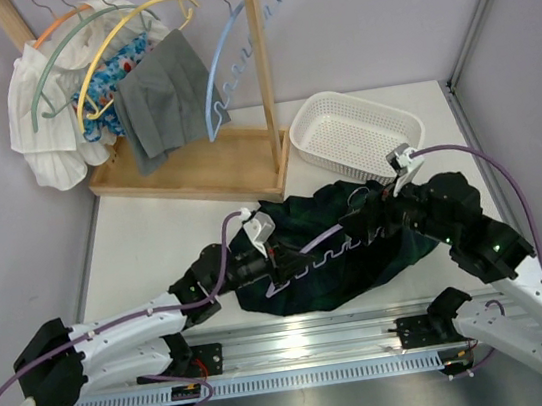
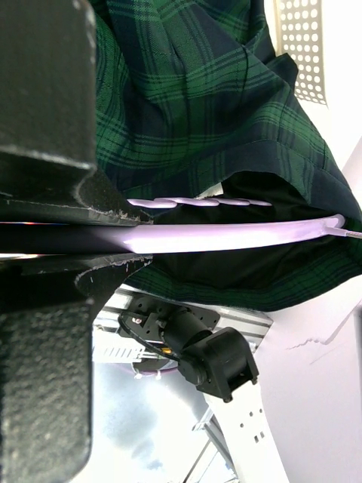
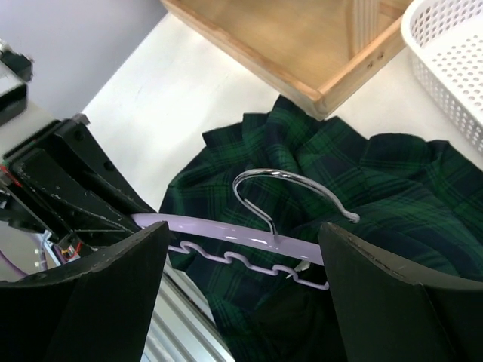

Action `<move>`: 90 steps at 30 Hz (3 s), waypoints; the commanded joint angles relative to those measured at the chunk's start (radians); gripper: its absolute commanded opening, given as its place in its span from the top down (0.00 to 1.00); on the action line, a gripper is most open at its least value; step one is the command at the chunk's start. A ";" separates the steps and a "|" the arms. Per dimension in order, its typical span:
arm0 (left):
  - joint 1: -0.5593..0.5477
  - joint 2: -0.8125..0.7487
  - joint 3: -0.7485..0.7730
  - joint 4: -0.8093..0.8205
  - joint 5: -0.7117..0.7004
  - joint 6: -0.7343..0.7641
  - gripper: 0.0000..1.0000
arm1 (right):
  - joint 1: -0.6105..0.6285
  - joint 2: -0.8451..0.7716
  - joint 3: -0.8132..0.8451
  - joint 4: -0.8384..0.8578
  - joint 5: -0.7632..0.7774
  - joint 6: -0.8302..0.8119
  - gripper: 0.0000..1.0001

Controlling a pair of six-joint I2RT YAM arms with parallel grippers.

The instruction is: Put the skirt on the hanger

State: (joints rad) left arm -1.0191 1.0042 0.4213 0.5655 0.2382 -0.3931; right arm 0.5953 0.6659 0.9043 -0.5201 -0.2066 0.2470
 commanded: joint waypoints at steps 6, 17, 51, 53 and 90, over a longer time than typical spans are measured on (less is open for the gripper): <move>-0.021 -0.001 0.094 0.070 -0.056 -0.047 1.00 | 0.158 0.035 -0.056 0.166 0.297 0.038 0.22; -0.087 0.023 0.097 0.083 -0.088 -0.046 1.00 | 0.301 0.092 -0.073 0.255 0.587 0.014 0.80; -0.056 -0.412 -0.020 -0.783 -0.585 -0.437 0.09 | 0.322 -0.015 -0.134 0.072 0.823 -0.126 1.00; -0.059 -0.339 -0.019 -0.728 -0.480 -0.382 0.17 | 0.324 -0.023 -0.128 0.049 0.828 -0.115 1.00; -0.286 0.112 -0.082 -0.282 -0.474 -0.231 0.27 | 0.100 -0.112 -0.136 0.034 0.530 -0.097 1.00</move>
State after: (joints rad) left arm -1.2999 1.0943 0.3138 0.2314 -0.1772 -0.6456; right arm 0.7025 0.5755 0.7502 -0.5472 0.3538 0.1596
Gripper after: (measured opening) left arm 0.725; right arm 0.141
